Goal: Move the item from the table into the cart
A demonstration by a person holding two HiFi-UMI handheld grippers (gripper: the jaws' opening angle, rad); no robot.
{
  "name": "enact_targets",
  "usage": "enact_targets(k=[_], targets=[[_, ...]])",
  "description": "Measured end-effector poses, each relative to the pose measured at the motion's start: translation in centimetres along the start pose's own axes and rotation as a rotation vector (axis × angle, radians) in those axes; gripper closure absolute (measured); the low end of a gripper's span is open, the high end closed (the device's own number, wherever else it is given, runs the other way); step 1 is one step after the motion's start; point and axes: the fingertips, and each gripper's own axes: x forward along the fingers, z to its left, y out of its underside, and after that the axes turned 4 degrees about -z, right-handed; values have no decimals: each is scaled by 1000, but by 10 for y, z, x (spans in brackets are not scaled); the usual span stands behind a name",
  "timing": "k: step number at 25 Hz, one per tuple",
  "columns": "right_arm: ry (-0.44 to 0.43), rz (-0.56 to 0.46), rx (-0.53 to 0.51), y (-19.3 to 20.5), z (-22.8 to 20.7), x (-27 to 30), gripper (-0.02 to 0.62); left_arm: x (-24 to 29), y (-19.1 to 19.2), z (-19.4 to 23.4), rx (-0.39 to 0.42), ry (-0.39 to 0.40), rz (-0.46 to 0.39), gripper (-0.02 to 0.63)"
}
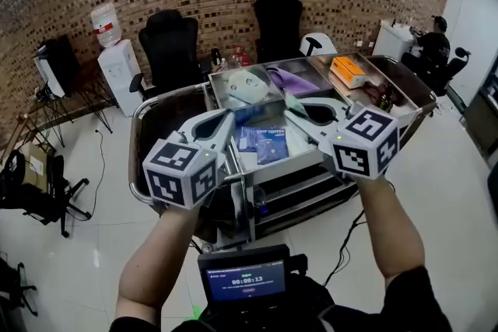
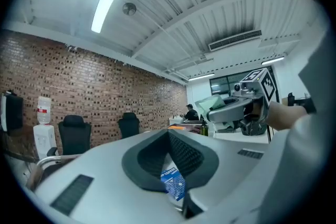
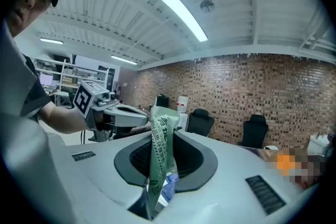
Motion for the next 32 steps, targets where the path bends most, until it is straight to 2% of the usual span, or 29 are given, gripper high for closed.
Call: enact_targets(k=[3, 8, 10, 16, 20, 26, 29, 32], targets=[[-65, 66, -27, 1, -27, 22, 563, 29, -1, 18, -20, -36, 35, 603], [-102, 146, -46, 3, -69, 65, 561, 53, 7, 60, -45, -111, 109, 603], [-118, 195, -61, 6, -76, 86, 562, 53, 9, 80, -30, -146, 136, 603], [-157, 348, -47, 29, -84, 121, 561, 59, 21, 103, -41, -175, 219, 603], [-191, 505, -43, 72, -83, 142, 561, 57, 50, 117, -96, -189, 290, 603], [-248, 729, -45, 154, -83, 166, 561, 52, 88, 137, -136, -234, 323, 603], [-258, 810, -23, 187, -84, 170, 561, 54, 103, 139, -141, -228, 351, 603], [-295, 865, -8, 209, -73, 175, 561, 53, 113, 145, -150, -228, 337, 603]])
